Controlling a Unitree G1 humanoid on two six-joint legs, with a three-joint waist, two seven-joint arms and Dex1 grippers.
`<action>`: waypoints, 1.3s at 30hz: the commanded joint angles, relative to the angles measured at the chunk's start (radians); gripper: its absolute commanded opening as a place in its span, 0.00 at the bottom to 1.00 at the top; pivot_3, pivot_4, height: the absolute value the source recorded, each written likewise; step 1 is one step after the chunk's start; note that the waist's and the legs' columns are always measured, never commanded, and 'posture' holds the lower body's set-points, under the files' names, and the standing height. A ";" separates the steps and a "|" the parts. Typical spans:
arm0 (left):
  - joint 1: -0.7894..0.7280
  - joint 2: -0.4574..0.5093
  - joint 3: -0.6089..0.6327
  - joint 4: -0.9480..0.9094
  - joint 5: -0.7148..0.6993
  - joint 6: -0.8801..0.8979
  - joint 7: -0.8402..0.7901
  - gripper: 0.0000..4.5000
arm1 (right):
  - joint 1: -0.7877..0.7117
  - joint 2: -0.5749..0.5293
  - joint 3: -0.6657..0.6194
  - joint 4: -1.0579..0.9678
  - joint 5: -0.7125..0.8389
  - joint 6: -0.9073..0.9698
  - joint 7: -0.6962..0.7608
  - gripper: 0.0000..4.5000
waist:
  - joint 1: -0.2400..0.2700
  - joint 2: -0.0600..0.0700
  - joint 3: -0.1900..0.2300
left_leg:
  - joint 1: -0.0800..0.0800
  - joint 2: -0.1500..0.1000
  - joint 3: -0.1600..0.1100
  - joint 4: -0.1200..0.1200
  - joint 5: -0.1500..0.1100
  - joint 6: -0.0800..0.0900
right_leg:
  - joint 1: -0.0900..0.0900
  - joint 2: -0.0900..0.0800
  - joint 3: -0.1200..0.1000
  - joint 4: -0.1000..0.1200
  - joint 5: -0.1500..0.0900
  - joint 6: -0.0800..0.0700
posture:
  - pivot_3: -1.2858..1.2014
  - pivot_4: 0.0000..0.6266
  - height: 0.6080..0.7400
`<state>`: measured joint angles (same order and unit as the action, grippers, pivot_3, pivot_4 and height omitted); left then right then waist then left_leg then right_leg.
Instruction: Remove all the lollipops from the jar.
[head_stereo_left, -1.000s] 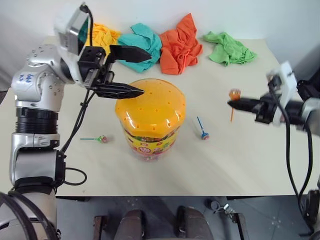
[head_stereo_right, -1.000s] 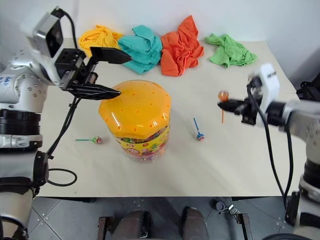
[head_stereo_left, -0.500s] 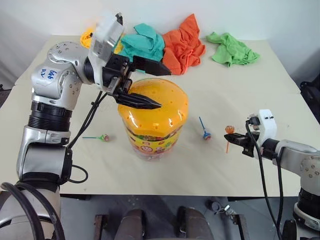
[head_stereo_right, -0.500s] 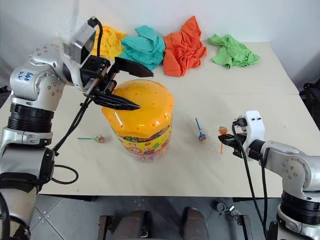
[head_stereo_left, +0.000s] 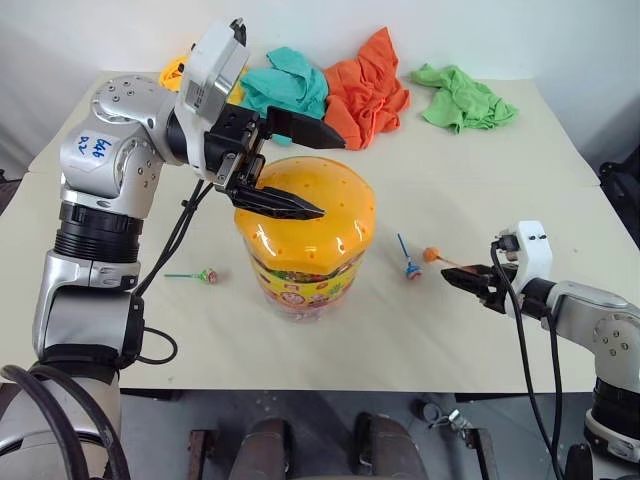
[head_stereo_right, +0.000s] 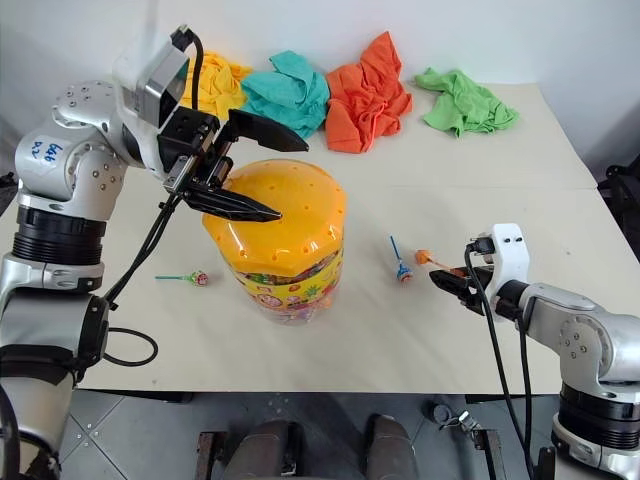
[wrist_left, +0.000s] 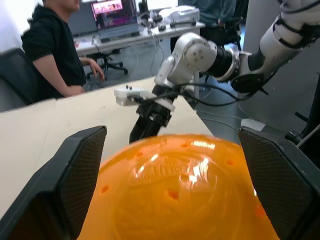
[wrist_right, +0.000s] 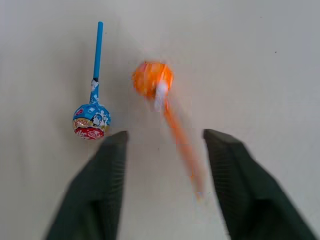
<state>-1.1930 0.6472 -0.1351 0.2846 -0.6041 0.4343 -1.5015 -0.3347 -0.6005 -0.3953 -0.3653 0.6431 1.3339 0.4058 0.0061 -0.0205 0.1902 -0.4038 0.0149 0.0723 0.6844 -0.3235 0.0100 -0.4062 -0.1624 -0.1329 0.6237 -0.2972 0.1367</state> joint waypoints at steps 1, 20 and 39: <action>-0.045 0.006 0.046 -0.026 -0.009 0.034 -0.012 1.00 | -0.004 -0.052 -0.034 -0.088 0.056 -0.021 0.053 0.82 | 0.000 0.000 0.000 | 0.000 0.000 0.000 0.000 0.000 0.000 | 0.000 0.000 0.000 0.000 0.000 0.000 | 0.52 0.24 1.00; 0.394 0.273 0.388 -0.086 -0.020 0.119 0.107 1.00 | -0.147 -0.329 0.149 0.090 0.028 -0.690 0.766 0.99 | -0.005 0.000 0.000 | 0.000 0.001 0.001 0.000 0.000 0.000 | -0.001 0.000 0.000 0.001 0.000 0.000 | 0.52 0.24 1.00; 0.801 0.330 0.688 0.047 0.015 -0.095 0.197 1.00 | -0.045 -0.318 0.169 0.211 -0.048 -0.907 0.850 0.99 | -0.005 0.000 0.000 | 0.001 0.001 0.001 0.001 0.000 0.000 | -0.001 0.000 0.000 0.002 0.000 0.000 | 0.52 0.24 1.00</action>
